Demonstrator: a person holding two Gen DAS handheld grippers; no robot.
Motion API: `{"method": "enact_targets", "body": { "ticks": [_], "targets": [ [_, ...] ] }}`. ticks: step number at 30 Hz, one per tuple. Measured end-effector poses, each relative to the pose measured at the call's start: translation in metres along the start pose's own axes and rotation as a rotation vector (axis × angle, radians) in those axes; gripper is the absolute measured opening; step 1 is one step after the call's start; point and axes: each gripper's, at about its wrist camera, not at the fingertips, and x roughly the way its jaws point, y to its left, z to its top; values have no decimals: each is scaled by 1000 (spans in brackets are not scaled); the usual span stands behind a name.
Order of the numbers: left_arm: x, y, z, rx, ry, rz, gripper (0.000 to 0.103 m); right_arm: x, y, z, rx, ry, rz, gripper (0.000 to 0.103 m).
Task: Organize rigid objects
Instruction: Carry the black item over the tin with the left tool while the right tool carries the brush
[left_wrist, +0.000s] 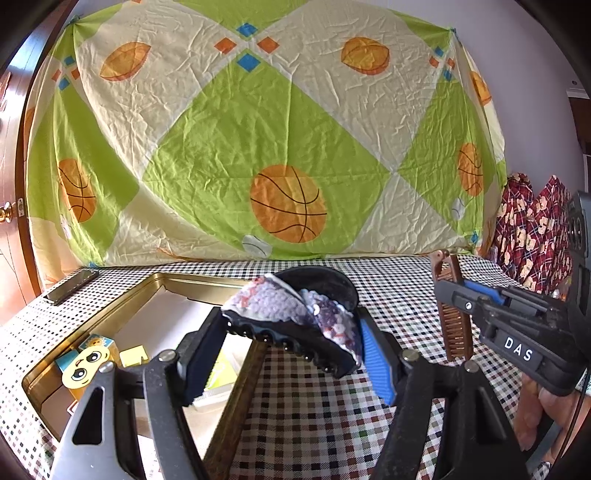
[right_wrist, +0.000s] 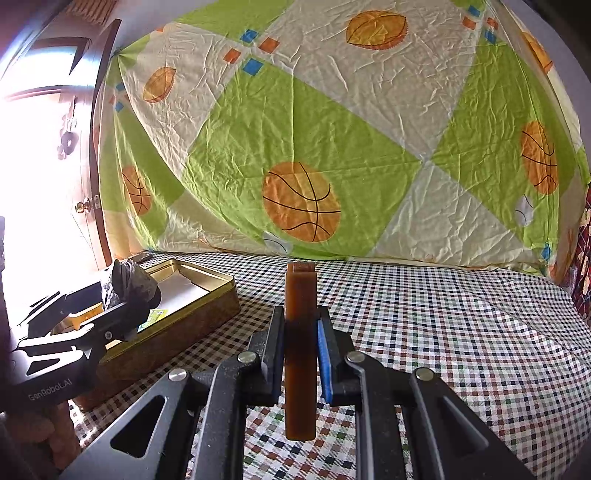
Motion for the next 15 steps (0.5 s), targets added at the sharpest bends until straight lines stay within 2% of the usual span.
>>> {"method": "enact_targets", "body": {
  "ticks": [15],
  "targets": [
    [-15, 18, -3, -20, -19, 12, 70, 2, 38, -2, -22, 6, 63, 17]
  ]
}}
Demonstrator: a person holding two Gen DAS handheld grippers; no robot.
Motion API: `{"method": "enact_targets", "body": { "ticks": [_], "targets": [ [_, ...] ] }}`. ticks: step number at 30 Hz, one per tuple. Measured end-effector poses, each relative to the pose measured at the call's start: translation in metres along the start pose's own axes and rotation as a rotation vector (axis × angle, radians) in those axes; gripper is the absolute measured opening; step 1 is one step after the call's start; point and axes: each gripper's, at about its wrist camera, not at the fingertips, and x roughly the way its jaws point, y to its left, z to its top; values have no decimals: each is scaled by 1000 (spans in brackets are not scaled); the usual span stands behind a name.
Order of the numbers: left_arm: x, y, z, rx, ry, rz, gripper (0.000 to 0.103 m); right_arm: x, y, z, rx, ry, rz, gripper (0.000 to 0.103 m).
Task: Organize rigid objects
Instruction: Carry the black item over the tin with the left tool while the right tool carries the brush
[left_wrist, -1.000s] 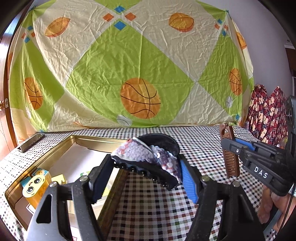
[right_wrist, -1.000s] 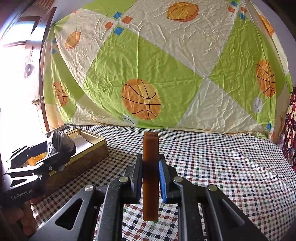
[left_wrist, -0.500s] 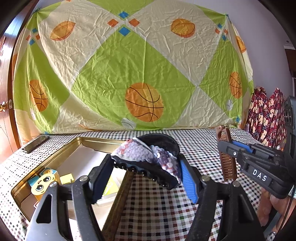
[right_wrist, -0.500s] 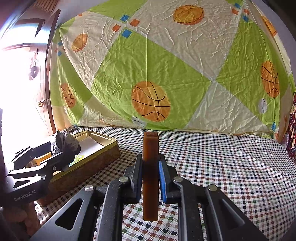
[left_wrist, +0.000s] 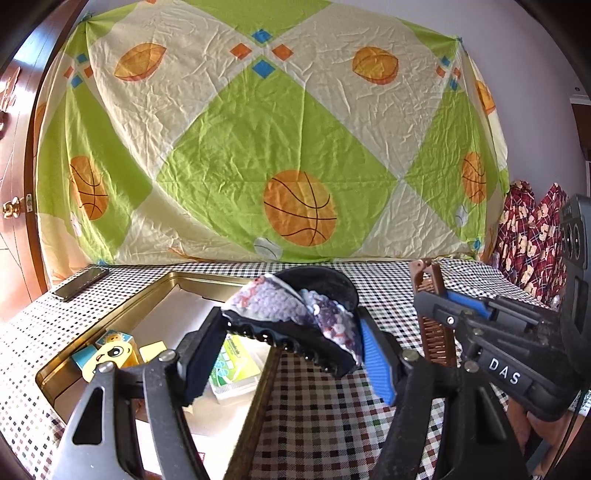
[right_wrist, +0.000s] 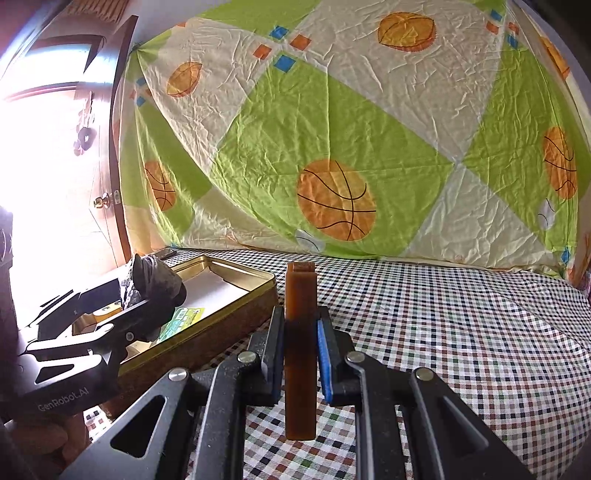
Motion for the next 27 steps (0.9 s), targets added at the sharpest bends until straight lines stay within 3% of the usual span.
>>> {"method": "enact_targets", "body": {
  "ticks": [27],
  "targets": [
    [-17, 32, -3, -47, -25, 13, 70, 8, 43, 0, -17, 4, 72, 17]
  ]
}}
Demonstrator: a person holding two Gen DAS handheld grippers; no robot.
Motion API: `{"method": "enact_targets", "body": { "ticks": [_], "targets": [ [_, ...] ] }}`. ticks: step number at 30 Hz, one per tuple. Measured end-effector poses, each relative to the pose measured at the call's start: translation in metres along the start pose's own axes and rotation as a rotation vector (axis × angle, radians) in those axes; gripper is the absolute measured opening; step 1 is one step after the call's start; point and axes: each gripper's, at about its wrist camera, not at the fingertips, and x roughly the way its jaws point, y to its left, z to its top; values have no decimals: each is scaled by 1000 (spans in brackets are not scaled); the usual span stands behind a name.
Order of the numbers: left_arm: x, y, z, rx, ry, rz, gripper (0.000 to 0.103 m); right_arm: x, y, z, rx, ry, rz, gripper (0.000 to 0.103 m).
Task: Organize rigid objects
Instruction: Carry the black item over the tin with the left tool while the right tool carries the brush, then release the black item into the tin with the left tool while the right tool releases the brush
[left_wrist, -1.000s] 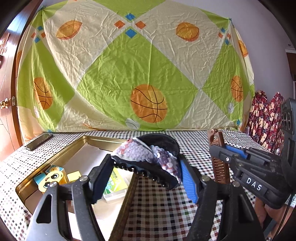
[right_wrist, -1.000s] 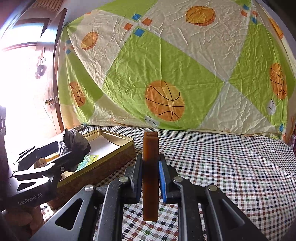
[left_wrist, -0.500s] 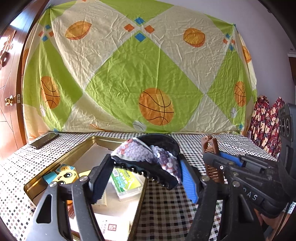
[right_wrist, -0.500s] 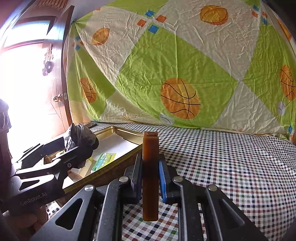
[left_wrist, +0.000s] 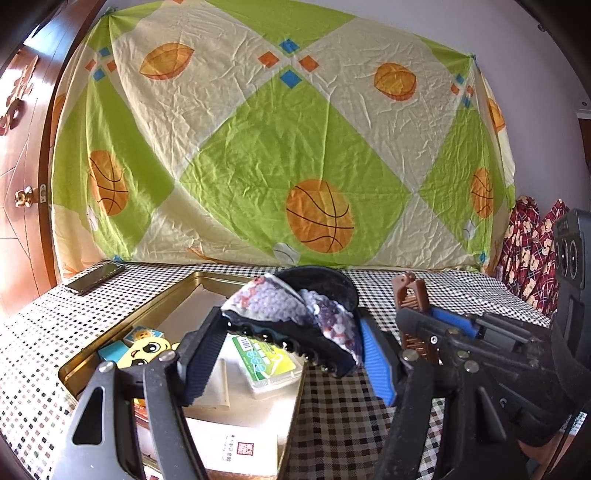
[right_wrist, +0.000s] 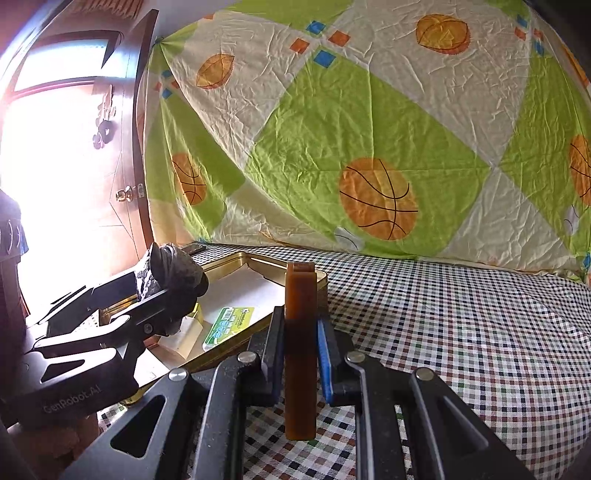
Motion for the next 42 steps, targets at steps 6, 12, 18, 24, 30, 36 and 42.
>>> {"method": "enact_targets", "body": {
  "ticks": [6, 12, 18, 24, 30, 36, 42],
  "targets": [
    [-2, 6, 0, -8, -2, 8, 70, 3, 6, 1, -6, 0, 12, 17],
    [-5, 12, 2, -4, -8, 17, 70, 8, 14, 2, -17, 5, 25, 17],
    [-8, 21, 4, -10, -10, 29, 70, 15, 23, 4, -27, 14, 41, 17],
    [-9, 38, 8, -25, -9, 61, 70, 23, 34, 7, -42, 29, 66, 17],
    [-8, 65, 12, -45, 8, 127, 70, 34, 48, 19, -60, 42, 103, 17],
    [-2, 87, 14, -62, 39, 183, 70, 50, 62, 29, -75, 60, 131, 17],
    [8, 94, 14, -55, 78, 194, 70, 70, 69, 36, -66, 103, 149, 17]
  ]
}}
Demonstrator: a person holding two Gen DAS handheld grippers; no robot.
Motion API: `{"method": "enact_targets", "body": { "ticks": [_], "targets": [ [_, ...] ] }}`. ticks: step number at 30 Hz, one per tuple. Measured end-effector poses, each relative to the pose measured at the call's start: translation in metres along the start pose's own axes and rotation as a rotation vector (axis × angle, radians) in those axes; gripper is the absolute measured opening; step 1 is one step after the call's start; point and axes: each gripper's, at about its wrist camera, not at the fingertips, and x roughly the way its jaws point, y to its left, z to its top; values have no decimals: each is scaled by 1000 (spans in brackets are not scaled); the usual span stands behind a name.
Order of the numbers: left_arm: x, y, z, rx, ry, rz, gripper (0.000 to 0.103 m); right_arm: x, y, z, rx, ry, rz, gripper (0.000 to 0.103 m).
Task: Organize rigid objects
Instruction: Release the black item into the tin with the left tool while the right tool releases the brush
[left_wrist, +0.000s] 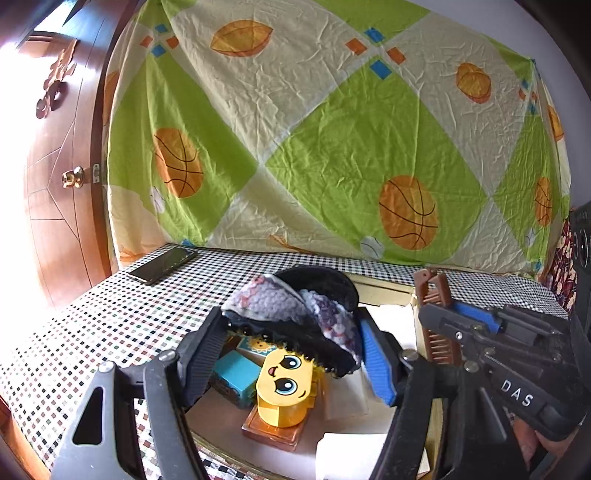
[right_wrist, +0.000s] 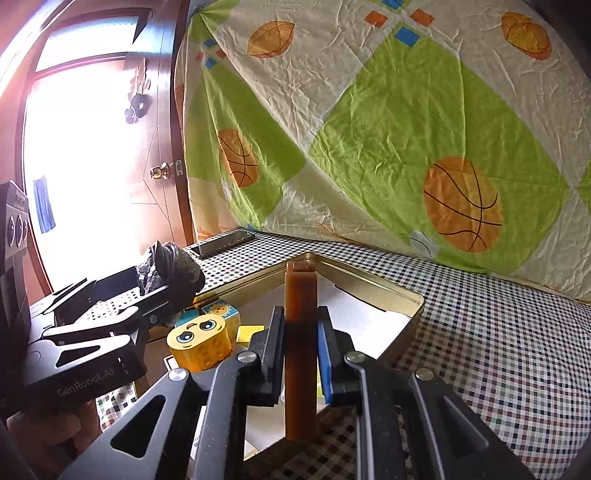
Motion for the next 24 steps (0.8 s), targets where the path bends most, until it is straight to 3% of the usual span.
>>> {"method": "enact_targets", "body": {
  "ticks": [24],
  "targets": [
    [42, -5, -4, 72, 152, -12, 70, 55, -4, 4, 7, 151, -17, 17]
  ]
}}
